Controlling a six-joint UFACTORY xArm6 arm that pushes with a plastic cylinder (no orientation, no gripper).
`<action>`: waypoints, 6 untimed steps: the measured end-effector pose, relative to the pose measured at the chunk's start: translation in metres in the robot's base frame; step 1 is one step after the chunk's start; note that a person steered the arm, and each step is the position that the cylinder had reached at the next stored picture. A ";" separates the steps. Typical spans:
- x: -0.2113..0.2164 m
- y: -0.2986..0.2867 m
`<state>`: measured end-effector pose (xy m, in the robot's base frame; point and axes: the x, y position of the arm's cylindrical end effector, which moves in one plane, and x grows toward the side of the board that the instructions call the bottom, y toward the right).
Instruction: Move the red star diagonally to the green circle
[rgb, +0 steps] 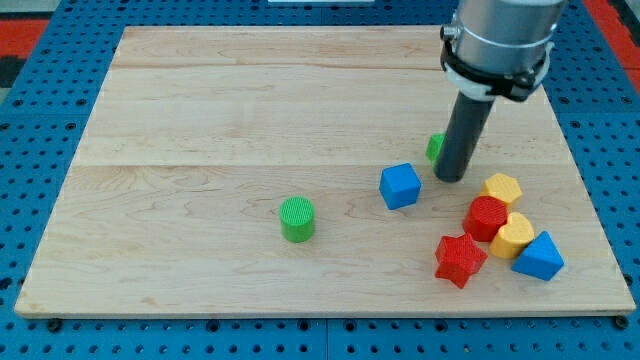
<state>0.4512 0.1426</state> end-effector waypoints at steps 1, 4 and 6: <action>-0.014 0.051; 0.120 0.059; 0.129 -0.046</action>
